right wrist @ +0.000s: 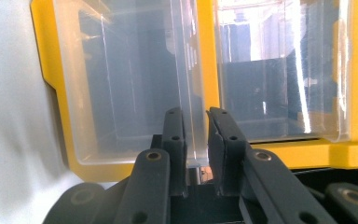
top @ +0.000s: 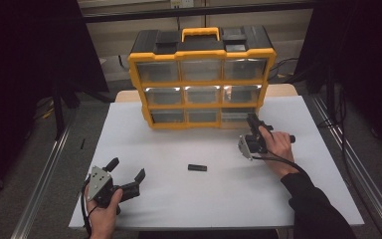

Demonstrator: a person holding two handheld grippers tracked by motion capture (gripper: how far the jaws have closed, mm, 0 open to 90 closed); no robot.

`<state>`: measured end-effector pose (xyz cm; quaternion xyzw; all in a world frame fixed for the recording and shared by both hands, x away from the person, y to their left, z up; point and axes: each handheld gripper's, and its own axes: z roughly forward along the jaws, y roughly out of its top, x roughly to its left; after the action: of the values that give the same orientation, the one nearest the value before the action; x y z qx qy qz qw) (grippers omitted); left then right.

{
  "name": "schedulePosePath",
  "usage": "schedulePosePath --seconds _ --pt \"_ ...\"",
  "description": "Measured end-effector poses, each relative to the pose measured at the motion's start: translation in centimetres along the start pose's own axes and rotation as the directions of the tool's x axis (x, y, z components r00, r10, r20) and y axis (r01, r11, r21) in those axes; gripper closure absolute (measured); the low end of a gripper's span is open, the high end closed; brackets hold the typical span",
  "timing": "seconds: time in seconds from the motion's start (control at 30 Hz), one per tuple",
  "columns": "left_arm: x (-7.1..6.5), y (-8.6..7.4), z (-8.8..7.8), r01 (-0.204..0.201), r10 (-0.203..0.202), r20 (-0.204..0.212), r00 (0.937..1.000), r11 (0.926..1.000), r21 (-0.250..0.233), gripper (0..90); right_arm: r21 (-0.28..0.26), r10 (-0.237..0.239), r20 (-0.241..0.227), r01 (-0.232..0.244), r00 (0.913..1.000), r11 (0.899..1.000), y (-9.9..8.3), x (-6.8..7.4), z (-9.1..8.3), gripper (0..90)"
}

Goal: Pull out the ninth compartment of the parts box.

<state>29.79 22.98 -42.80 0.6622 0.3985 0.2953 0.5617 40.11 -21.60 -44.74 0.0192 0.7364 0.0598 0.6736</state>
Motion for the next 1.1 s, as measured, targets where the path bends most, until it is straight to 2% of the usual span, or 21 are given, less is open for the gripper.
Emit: schedulePosePath --seconds 1.1 --pt "0.1 0.0 -0.1 0.003 -0.003 -0.001 1.0 1.0 -0.002 2.4 -0.004 -0.005 -0.008 0.005 1.0 1.0 0.2 0.0 -1.4 79.1"
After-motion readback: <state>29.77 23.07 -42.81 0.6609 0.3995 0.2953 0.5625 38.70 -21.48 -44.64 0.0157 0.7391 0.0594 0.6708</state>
